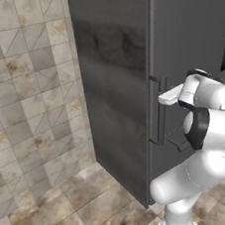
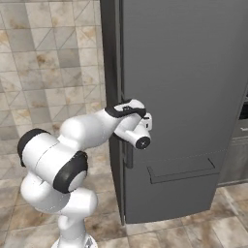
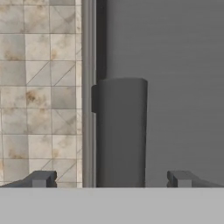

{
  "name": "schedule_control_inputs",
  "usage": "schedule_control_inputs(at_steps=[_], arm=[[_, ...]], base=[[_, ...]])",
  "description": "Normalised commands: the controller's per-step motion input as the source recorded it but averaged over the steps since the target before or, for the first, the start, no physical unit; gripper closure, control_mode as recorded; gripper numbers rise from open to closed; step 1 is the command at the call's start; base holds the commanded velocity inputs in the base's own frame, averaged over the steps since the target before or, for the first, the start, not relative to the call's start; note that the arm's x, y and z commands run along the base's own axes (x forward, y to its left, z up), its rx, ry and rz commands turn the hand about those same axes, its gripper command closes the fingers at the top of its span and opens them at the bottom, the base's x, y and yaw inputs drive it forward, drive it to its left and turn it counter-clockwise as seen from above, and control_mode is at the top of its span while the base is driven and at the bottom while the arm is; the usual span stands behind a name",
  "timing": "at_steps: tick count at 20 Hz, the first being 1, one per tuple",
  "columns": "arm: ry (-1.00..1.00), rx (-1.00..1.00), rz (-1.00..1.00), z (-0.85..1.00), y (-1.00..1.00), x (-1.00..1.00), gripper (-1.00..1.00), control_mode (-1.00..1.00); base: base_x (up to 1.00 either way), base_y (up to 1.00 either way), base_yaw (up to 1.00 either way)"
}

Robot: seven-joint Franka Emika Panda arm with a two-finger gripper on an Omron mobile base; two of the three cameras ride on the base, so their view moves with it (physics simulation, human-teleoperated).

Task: Open the fridge, grab two sodas, and place both sodas inside the bowl with ice on the dining counter.

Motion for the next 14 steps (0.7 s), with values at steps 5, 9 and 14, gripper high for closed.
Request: schedule_control_inputs(at_steps=[5,9,14], arm=[[0.0,0.0,0.0,-0.02,0.09,0.09,-1.0,-1.0],[0.0,-0.01,0.0,-0.02,0.23,0.01,-1.0,-1.0],[0.0,-0.03,0.0,-0.06,0.37,0.0,-1.0,-1.0]], base=[[0.0,0.0,0.0],[0.0,0.0,0.0],[0.0,0.0,0.0]])
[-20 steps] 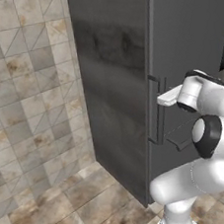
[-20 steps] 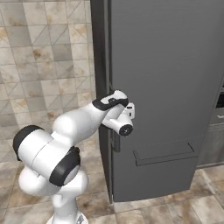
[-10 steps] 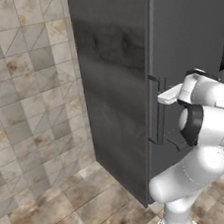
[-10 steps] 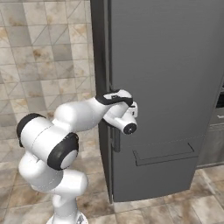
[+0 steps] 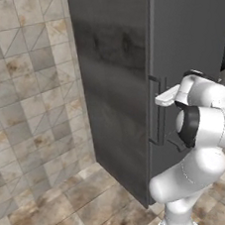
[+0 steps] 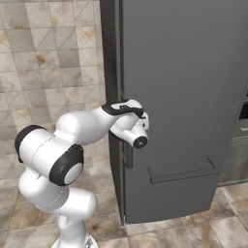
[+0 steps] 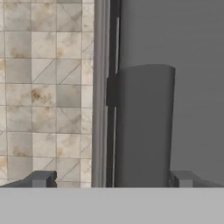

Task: Open the fridge, grab two sodas, and place both sodas inside the bowl with ice on the dining counter.

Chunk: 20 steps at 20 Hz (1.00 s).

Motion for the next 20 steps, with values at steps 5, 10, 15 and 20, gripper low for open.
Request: schedule_control_inputs(at_steps=[5,10,15,20], arm=[[0.01,-0.01,0.0,0.0,0.16,0.14,1.0,-1.0],[0.05,-0.02,0.0,-0.03,0.03,0.06,1.0,-1.0],[0.0,0.0,-0.03,-0.03,-0.09,-0.06,1.0,-1.0],[0.0,0.01,-0.08,0.0,-0.44,-0.48,1.0,-1.0]], base=[[0.0,0.0,0.0],[0.0,0.0,0.0],[0.0,0.0,0.0],[0.0,0.0,0.0]])
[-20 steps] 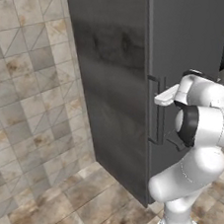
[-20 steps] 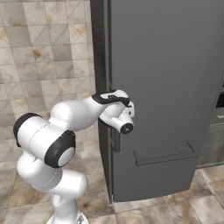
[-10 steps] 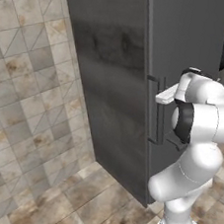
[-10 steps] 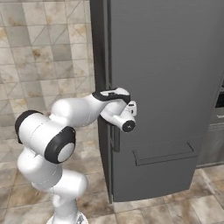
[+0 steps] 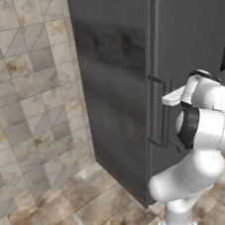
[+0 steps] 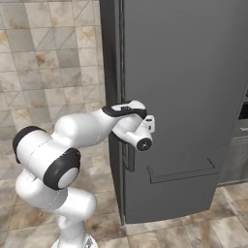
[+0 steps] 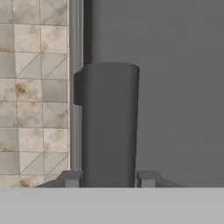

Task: Open the fridge, grab two sodas, and place both sodas inside the bowl with ice on the dining counter.

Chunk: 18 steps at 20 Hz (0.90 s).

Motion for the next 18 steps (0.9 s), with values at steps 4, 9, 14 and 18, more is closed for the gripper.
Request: schedule_control_inputs(at_steps=[4,9,14,18], arm=[[0.03,0.01,-0.09,0.0,-0.63,-0.55,1.0,-1.0],[0.08,0.02,-0.08,0.07,-0.8,-0.47,1.0,-1.0],[0.09,0.04,-0.05,0.08,-0.97,-0.5,1.0,-1.0],[0.09,0.05,-0.05,0.01,-1.0,-0.63,1.0,-1.0]], base=[[0.0,0.0,0.0],[0.0,0.0,0.0],[0.0,0.0,0.0],[0.0,0.0,0.0]])
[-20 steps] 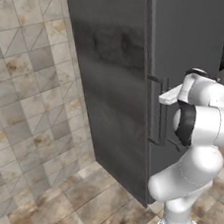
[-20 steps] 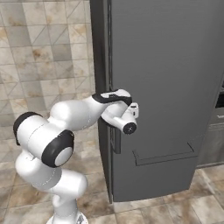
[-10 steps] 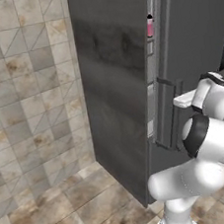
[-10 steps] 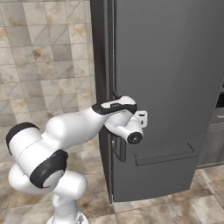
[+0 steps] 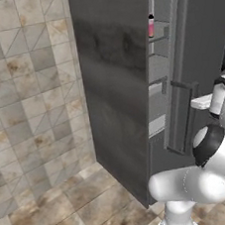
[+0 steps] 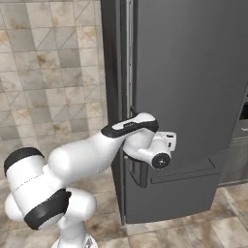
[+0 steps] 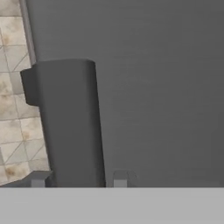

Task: Open the fridge, grab two sodas, and place both sodas inside the bowl with ice on the dining counter.

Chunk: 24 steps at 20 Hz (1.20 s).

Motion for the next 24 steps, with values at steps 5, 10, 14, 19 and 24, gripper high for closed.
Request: schedule_control_inputs(at_steps=[5,10,14,19,24], arm=[[0.05,0.05,-0.06,0.0,-1.0,-0.71,1.0,-1.0],[0.01,0.01,-0.09,-0.06,-0.54,-0.6,-1.0,-1.0],[0.0,0.0,-0.09,-0.04,-0.4,-0.87,-1.0,-1.0],[-0.09,0.0,-0.12,0.0,-0.2,-1.0,-1.0,-1.0],[-0.21,-0.06,-0.1,0.31,0.0,-1.0,-1.0,-1.0]], base=[[0.0,0.0,0.0],[0.0,0.0,0.0],[0.0,0.0,0.0],[0.0,0.0,0.0],[0.0,0.0,0.0]])
